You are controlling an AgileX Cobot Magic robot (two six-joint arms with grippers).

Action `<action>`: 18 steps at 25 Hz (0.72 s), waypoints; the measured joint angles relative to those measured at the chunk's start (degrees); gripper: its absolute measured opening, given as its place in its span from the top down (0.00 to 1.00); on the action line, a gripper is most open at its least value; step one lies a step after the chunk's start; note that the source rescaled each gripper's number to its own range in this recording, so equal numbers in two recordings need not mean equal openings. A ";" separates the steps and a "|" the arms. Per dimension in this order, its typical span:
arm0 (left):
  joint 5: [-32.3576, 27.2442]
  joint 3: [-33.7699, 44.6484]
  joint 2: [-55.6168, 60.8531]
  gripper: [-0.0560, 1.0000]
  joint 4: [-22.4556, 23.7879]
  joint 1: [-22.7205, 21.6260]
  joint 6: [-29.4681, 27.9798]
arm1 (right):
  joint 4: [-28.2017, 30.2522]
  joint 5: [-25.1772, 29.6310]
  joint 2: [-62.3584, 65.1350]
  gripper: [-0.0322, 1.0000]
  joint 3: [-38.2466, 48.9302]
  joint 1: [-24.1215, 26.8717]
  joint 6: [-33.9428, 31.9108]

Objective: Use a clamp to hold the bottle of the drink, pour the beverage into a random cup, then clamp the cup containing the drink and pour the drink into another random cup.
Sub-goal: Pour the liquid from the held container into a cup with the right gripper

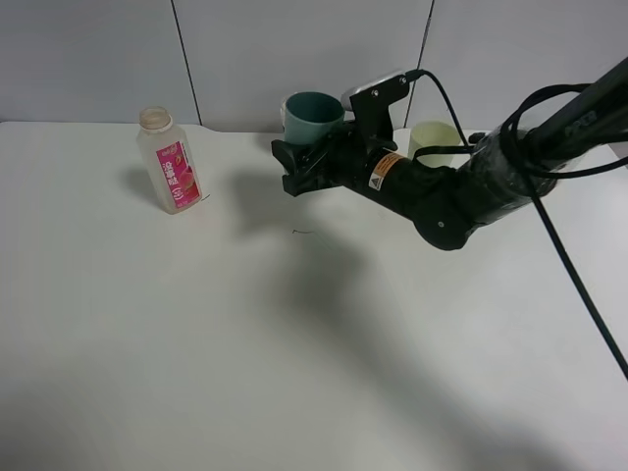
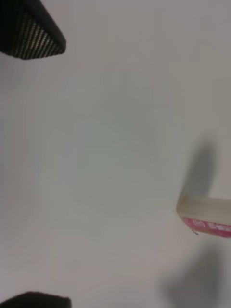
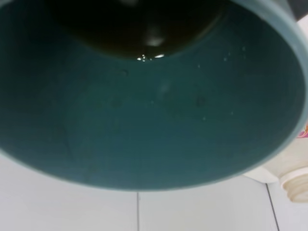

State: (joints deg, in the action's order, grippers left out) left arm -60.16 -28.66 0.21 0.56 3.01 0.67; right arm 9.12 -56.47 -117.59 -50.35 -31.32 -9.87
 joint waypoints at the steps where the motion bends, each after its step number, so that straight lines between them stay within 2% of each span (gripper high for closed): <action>1: 0.00 0.00 0.00 0.07 0.00 0.00 0.00 | 0.00 1.04 1.17 0.97 0.21 0.00 0.00; 12: 0.00 0.00 0.00 0.07 0.00 0.00 0.00 | -1.46 12.24 16.42 0.97 0.66 0.00 0.21; 18: 0.00 0.00 0.00 0.07 0.00 0.00 0.00 | -3.35 18.51 22.96 0.97 0.67 0.24 3.53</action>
State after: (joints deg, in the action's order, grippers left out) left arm -60.16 -28.66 0.21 0.56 3.01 0.67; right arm 5.76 -37.96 -94.63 -49.68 -31.08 -6.35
